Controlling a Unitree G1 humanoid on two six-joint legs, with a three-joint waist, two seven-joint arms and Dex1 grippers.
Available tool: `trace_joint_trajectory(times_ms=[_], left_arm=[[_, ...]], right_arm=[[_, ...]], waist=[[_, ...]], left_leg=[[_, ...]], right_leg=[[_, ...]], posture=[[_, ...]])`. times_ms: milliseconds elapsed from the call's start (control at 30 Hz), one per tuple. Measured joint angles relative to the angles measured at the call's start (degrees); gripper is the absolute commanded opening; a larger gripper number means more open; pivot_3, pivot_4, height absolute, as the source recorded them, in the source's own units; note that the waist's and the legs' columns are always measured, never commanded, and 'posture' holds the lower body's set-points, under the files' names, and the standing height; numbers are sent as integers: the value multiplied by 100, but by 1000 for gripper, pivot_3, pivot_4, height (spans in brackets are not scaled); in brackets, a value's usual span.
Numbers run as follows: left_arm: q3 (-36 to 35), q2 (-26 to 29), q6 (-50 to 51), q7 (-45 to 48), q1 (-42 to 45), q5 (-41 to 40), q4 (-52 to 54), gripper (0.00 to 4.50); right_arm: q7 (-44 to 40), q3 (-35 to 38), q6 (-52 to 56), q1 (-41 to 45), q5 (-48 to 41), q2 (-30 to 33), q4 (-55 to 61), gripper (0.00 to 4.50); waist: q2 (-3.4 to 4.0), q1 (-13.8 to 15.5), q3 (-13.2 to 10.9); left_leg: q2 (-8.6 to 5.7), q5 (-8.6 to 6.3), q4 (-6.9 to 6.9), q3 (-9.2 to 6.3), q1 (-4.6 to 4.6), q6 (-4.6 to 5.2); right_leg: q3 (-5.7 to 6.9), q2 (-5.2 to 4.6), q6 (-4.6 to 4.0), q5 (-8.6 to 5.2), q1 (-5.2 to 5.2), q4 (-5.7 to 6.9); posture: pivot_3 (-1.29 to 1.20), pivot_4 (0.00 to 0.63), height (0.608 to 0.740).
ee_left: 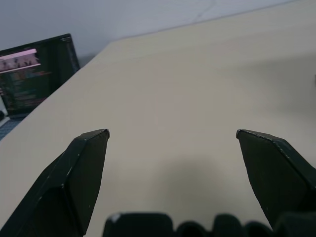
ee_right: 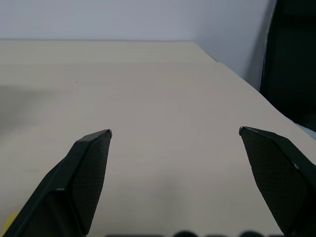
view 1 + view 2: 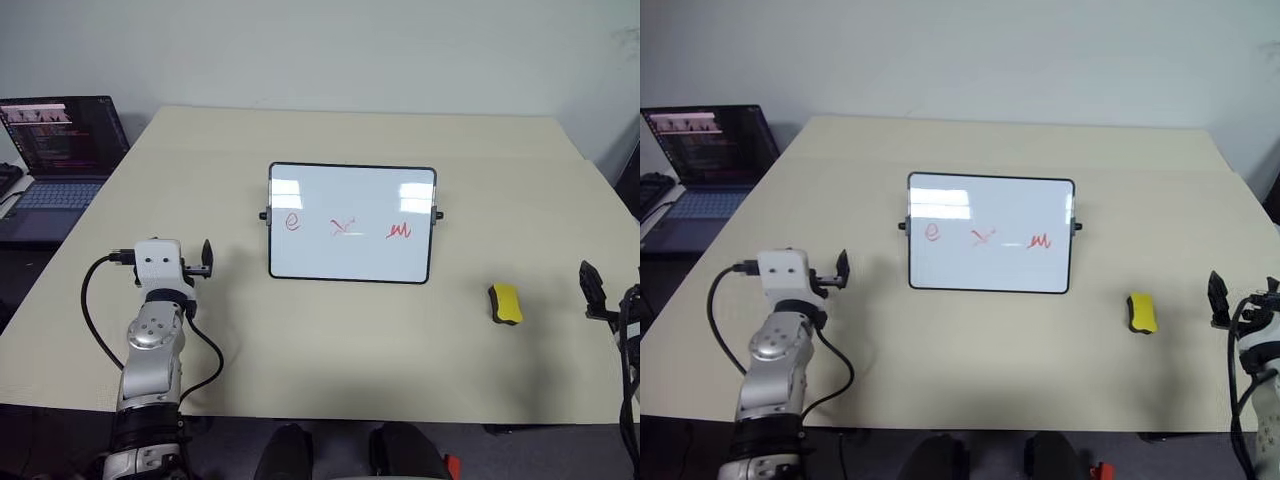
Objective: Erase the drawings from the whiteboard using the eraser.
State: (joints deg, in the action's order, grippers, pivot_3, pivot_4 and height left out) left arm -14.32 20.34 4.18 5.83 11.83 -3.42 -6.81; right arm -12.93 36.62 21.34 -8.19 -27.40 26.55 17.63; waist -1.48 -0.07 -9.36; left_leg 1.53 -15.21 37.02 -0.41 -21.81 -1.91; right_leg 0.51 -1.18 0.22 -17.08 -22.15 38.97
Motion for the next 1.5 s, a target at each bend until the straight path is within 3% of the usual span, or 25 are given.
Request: trace_joint_trajectory(times_ms=[367, 800, 933, 1033, 1167, 1367, 1500], left_arm=[[47, -281, 188, 38, 66, -172, -40, 4500], [-311, 432, 534, 780, 92, -692, 589, 4500], [-151, 715, 1060, 1648, 519, -1431, 1104, 4500], [183, 980, 1574, 2478, 862, -2111, 1801, 4500], [808, 1259, 2074, 3647, 1273, -2642, 1958, 4500], [2063, 1512, 1731, 5475, 1821, -2317, 1287, 4500], [2494, 1484, 1528, 6234, 1828, -2229, 1103, 4500]], right_arm=[[208, 181, 511, -56, -336, -12, 341, 4479], [1045, -241, 613, 274, -233, -744, 890, 4479], [963, -364, 704, 288, -368, -623, 1438, 4479], [778, -466, 904, 224, -599, -452, 1683, 4479], [613, -375, 1521, -123, -1231, -44, 2057, 4479], [818, -274, 2450, -666, -1672, 289, 2634, 4479], [1099, -272, 3047, -669, -2019, 390, 2724, 4479]], waist=[[0, -12, 1], [3, 7, -1], [0, 23, -2], [0, -4, -2], [9, -10, -3], [10, -44, -3], [8, -69, -4]], left_leg=[[6, 0, -3, -3, 2, 0], [4, 1, 0, -5, -1, -1], [2, 1, 1, -10, -8, -2], [1, 1, -1, -2, -5, -2], [3, 1, -3, -3, 1, -2], [5, 1, -3, 5, 2, 0], [6, 0, -2, 7, -4, 0]], right_leg=[[1, 7, 1, 0, -1, 2], [3, 4, 1, 0, -3, 2], [8, 4, 1, 0, -3, -1], [1, 4, 2, -1, -2, -2], [2, 12, 1, -2, -3, -1], [-8, 40, 7, -6, -3, 1], [-9, 40, 9, -7, -7, -2]], posture=[[0, 150, 740], [0, 150, 740], [0, 150, 740], [0, 150, 740], [0, 150, 740], [0, 150, 740], [0, 150, 740]])
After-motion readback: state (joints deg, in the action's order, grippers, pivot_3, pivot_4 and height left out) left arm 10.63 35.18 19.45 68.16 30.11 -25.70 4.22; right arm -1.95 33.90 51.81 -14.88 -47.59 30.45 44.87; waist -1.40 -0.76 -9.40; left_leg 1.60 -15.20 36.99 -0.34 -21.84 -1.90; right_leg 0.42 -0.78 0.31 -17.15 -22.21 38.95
